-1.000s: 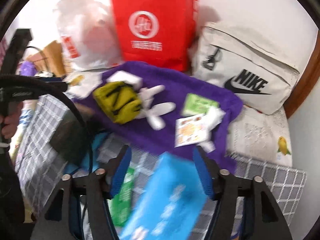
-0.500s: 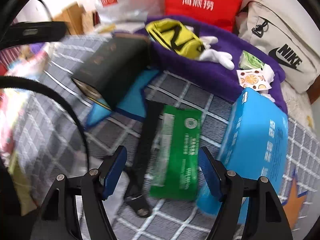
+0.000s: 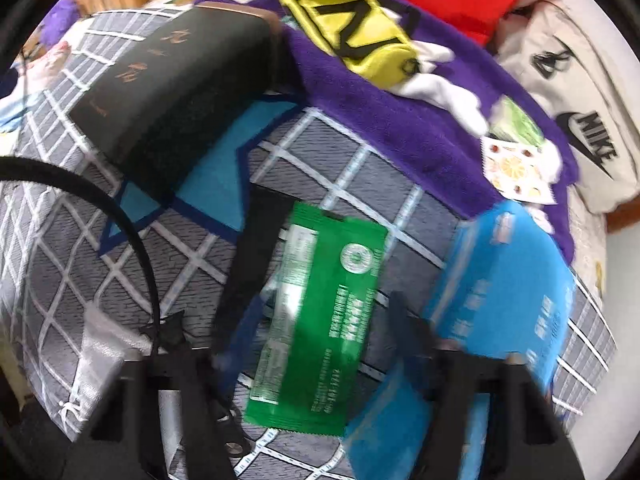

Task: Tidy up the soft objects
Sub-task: 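Move the right tool down to the green snack packet on the bed cover, then grasp the green snack packet with the right tool while the left tool grasps the white mesh bag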

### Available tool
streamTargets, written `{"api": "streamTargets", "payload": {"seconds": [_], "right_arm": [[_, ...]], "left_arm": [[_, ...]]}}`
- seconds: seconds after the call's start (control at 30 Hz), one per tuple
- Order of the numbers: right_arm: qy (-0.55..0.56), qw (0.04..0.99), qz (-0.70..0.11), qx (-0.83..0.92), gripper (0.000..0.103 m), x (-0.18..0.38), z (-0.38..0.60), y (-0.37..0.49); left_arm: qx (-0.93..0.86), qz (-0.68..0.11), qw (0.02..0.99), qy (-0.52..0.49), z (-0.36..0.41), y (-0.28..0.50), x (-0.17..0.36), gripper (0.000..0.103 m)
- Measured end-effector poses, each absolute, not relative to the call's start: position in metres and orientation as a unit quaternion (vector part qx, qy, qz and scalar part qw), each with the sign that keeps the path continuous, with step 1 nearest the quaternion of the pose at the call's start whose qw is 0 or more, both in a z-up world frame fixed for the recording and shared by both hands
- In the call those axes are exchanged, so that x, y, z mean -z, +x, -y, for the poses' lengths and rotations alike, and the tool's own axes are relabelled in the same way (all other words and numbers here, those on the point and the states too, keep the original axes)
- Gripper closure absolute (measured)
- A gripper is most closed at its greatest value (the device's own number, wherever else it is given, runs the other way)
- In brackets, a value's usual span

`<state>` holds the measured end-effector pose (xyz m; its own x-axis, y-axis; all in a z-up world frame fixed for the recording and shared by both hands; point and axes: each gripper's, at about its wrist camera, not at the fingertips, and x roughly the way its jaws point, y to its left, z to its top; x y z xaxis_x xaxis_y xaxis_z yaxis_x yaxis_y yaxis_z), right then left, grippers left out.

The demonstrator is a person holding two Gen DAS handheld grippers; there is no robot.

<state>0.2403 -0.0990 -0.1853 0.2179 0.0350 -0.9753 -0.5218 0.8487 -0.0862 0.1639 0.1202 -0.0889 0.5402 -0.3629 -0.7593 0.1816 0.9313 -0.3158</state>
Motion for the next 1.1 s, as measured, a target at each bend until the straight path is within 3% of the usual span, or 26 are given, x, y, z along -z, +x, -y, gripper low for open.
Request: {"api": "streamTargets", "payload": {"seconds": [0.17, 0.27, 0.33, 0.5, 0.67, 1.0, 1.1], "right_arm": [[-0.191, 0.755, -0.596, -0.195, 0.073, 0.182, 0.102, 0.241], [-0.138, 0.747, -0.612, -0.221, 0.075, 0.177, 0.107, 0.239], [-0.126, 0.747, -0.612, -0.228, 0.086, 0.174, 0.106, 0.236], [-0.122, 0.753, -0.613, -0.206, 0.081, 0.171, 0.108, 0.222], [-0.150, 0.763, -0.600, -0.186, 0.049, 0.171, 0.109, 0.206], [-0.152, 0.745, -0.624, -0.179, 0.049, 0.185, 0.110, 0.224], [-0.148, 0.741, -0.623, -0.202, 0.062, 0.184, 0.113, 0.231]], "left_arm": [[0.161, -0.453, 0.866, -0.136, -0.135, 0.159, 0.096, 0.040], [0.164, -0.449, 0.868, -0.135, -0.139, 0.156, 0.098, 0.040], [0.164, -0.448, 0.868, -0.138, -0.142, 0.157, 0.099, 0.040], [0.166, -0.451, 0.865, -0.143, -0.145, 0.158, 0.104, 0.040], [0.168, -0.456, 0.862, -0.144, -0.145, 0.162, 0.110, 0.040], [0.174, -0.459, 0.860, -0.138, -0.141, 0.164, 0.111, 0.040], [0.175, -0.459, 0.860, -0.137, -0.141, 0.162, 0.112, 0.040]]}}
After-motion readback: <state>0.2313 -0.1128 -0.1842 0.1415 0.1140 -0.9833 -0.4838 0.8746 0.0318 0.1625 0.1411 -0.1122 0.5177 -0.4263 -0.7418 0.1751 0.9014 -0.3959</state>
